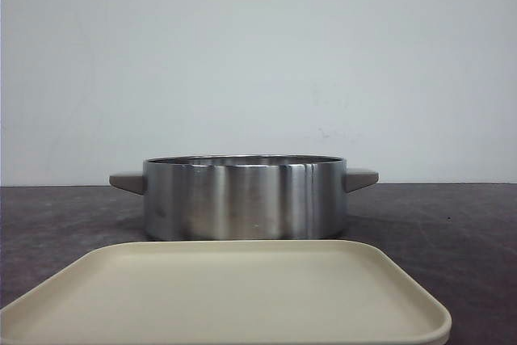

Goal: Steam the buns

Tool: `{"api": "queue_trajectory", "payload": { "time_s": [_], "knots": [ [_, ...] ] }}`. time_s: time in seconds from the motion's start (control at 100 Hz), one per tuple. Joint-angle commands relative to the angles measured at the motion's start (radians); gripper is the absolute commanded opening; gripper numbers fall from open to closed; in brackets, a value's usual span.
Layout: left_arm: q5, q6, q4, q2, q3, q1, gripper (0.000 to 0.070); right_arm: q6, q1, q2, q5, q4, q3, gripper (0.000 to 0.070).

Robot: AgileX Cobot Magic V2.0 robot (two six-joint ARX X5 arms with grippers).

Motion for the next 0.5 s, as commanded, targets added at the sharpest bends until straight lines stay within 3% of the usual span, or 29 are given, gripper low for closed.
{"api": "queue_trajectory", "payload": {
  "time_s": [0.0, 0.19, 0.49],
  "knots": [
    [-0.003, -0.014, -0.001, -0.059, -0.04, 0.011, 0.0, -0.02, 0.036, 0.003, 0.048, 0.091, -0.072, 0.0012],
    [-0.006, -0.023, -0.016, -0.219, -0.179, 0.055, 0.0, -0.018, 0.057, 0.005, 0.09, 0.132, -0.111, 0.0012],
    [-0.006, -0.022, -0.055, -0.246, -0.188, 0.056, 0.0, -0.018, 0.056, 0.003, 0.091, 0.135, -0.111, 0.0012]
  ]
}}
